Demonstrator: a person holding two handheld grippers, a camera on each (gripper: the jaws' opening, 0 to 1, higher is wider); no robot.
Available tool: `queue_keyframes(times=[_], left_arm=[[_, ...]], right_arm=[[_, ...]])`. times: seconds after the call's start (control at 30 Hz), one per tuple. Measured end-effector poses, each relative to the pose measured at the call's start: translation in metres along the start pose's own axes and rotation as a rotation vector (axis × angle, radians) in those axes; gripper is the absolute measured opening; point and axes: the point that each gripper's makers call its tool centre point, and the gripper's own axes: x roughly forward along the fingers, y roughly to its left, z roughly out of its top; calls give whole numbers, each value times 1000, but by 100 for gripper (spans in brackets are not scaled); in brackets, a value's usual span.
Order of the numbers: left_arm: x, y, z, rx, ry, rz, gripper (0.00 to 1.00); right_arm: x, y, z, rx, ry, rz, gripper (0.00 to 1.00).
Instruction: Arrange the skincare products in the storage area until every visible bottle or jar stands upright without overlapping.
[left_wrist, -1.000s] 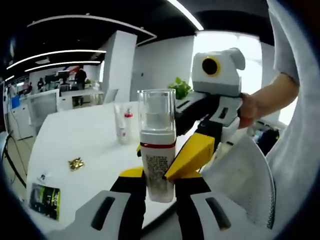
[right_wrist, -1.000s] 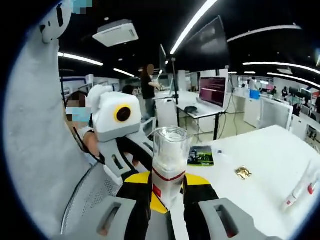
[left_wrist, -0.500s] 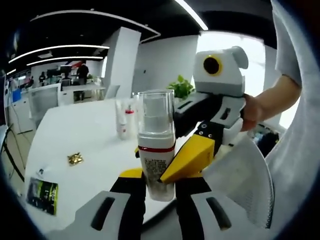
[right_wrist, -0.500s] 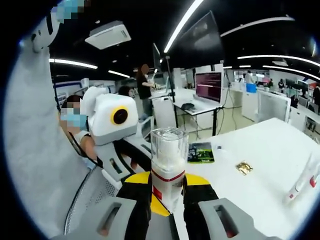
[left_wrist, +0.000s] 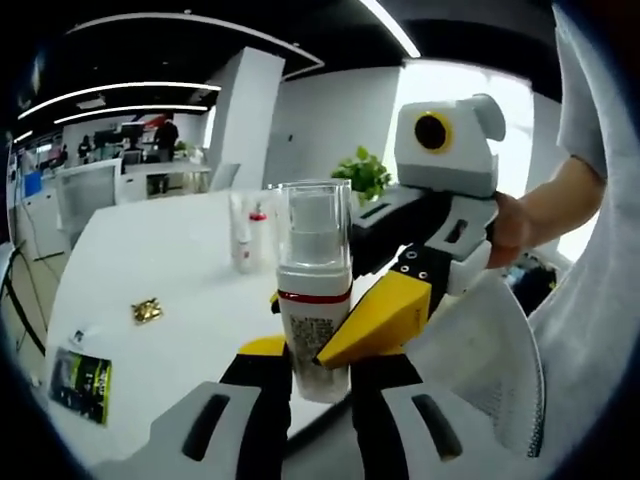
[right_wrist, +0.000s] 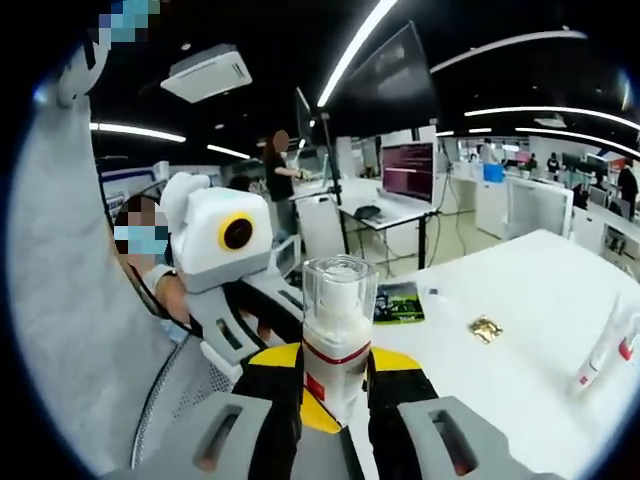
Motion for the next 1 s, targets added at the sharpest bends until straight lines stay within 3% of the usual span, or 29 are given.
queue_keyframes(times=[0.4,0.57,0.67,0.8,1.0], left_arm=[[1,-2,2,9,-10,-7,19],[3,4,7,88,-45,29,20],[3,8,10,124,-58,58,21],[7,21,0,145,4,119,20],[7,31,1,172,5,172,30]], right_arm=[[1,1,2,-24,12,4,18],[-4,-9,7,29,-39,-26,17],[-10,-23,12,50,-72,-56,17],[-24,-54,16,77,-96,-126,17],[-41,-100,1,109,-70,-248,18]])
